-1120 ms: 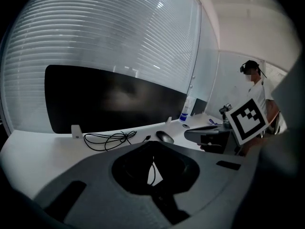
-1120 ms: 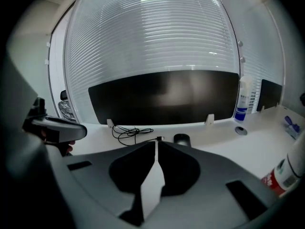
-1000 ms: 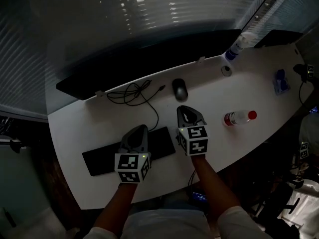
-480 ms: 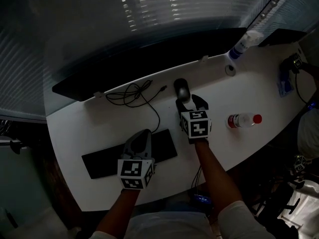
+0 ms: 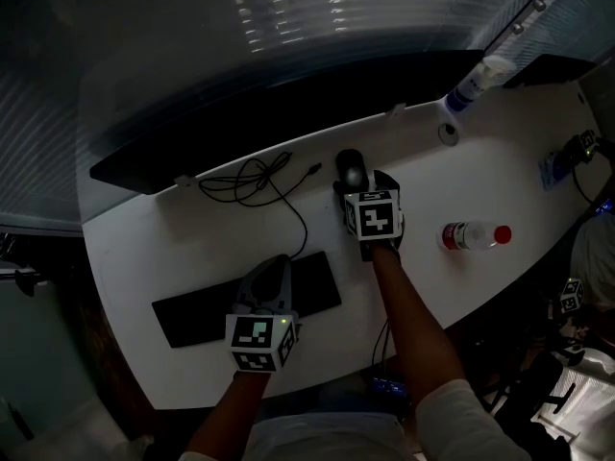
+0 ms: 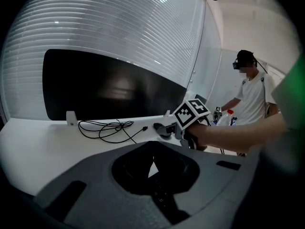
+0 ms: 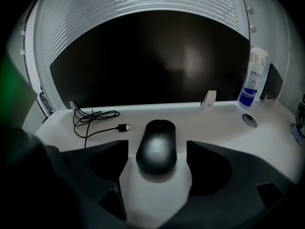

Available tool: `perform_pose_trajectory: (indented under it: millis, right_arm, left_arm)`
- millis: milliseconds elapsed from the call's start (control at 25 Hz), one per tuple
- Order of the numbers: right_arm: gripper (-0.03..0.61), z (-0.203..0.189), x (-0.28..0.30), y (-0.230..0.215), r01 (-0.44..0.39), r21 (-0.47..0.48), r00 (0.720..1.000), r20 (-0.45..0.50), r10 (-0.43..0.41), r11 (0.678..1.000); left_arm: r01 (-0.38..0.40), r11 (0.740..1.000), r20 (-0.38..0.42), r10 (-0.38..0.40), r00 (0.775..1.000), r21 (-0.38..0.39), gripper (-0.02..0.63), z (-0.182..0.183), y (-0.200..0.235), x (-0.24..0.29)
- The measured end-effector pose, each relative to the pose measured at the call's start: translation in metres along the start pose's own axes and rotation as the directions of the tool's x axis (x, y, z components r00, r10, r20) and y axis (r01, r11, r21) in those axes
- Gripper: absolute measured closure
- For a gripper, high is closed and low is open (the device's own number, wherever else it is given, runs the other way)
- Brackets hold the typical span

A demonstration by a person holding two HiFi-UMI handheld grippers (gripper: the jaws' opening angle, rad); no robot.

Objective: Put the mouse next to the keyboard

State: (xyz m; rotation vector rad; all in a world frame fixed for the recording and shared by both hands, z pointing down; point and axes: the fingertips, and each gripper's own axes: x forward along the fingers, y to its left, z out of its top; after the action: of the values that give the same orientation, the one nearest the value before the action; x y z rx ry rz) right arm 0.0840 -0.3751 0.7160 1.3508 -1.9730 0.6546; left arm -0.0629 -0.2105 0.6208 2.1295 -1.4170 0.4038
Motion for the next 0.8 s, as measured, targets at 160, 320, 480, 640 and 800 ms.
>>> perform_pose_trajectory:
  millis: [160,320,480,640,800]
  right_arm:
    - [0.221,0.004,0.014,-0.004,0.007,-0.008,1.000,-0.024,-0.007,1.000]
    - [0.221,-0.001,0.026,-0.003,0.003,0.019,0.998,-0.058,-0.002,1.000]
    - [0.222,0.001,0.028,-0.001,-0.018,0.010,0.999,-0.047,0.018,1.000]
    - [0.273,0.001,0.026,-0.003,-0.022,0.005,0.998,-0.057,0.022,1.000]
    - [0.279,0.002,0.025,-0.003,-0.026,-0.004,0.998,-0.065,0.026,1.000]
  left_arm:
    - [-0.005,1.000,0.000,0.005,1.000,-0.009,0.609,-0.002,0.002,0.000]
    - [-0.024,0.999,0.009,0.025,1.000,-0.024,0.609,-0.004,0.008,-0.002]
    - [-0.031,0.999,0.017,0.031,0.999,-0.036,0.609,-0.003,0.012,-0.002]
    - [-0.031,0.999,0.021,0.032,0.999,-0.043,0.609,-0.002,0.012,-0.002]
    - [-0.034,0.999,0.025,0.035,0.999,-0.042,0.609,-0.002,0.012,-0.003]
